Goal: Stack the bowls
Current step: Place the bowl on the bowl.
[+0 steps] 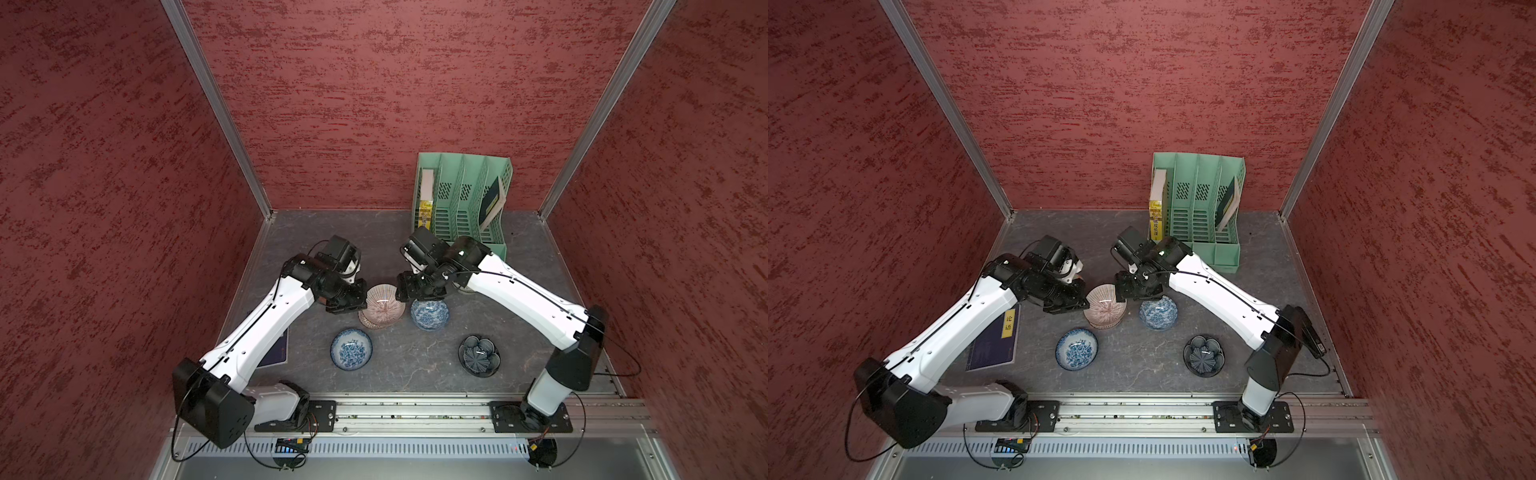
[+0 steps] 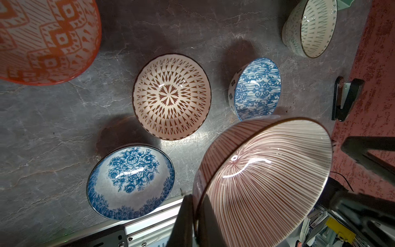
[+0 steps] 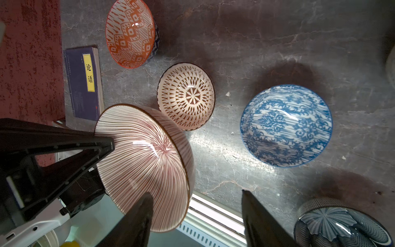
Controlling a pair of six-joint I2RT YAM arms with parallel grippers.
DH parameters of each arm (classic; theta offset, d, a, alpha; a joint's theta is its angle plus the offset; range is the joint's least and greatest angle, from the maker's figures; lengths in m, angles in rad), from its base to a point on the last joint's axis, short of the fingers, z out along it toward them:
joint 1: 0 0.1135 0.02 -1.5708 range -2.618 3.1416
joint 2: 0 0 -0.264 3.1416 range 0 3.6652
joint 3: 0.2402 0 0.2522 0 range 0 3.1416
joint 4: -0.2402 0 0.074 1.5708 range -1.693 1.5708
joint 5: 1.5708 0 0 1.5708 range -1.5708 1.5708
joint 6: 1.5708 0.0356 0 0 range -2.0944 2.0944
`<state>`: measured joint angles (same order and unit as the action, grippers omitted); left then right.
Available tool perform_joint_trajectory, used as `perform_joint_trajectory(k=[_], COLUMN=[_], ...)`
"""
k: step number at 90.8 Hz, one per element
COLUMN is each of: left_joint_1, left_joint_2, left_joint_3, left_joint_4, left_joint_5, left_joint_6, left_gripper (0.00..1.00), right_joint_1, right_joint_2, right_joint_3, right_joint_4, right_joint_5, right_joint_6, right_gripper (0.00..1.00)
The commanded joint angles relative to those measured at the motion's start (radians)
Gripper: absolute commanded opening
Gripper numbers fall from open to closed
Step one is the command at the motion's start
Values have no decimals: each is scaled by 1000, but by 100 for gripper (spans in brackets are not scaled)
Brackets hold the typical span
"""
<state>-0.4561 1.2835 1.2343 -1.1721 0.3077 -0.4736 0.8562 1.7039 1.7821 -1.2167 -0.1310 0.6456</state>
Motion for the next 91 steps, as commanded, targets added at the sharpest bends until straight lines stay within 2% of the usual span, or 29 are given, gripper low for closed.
perform_joint_trajectory(k=[1,31,56,91], left_joint_1=[22,51,61,79], left_joint_2=[-37,-51,-33,47], left_joint_3=[-31,-182,-262,-288], left_joint_4=[55,203,309,392], left_joint_5=[12,9,-21,-48], left_joint_6=[14,-11,-42,-39], left_gripper=[0,0,0,0], right_joint_1=[-29,-132,-142,-143], right_joint_2=[-65,-205,-225,-271], right_joint_3=[13,-118,-193,-269], right_joint_4=[-19,36,76,116], right_joint_5=[42,22,-7,-17], right_joint_6=[-29,-29,-25,-14], right_gripper=[69,68,68,67])
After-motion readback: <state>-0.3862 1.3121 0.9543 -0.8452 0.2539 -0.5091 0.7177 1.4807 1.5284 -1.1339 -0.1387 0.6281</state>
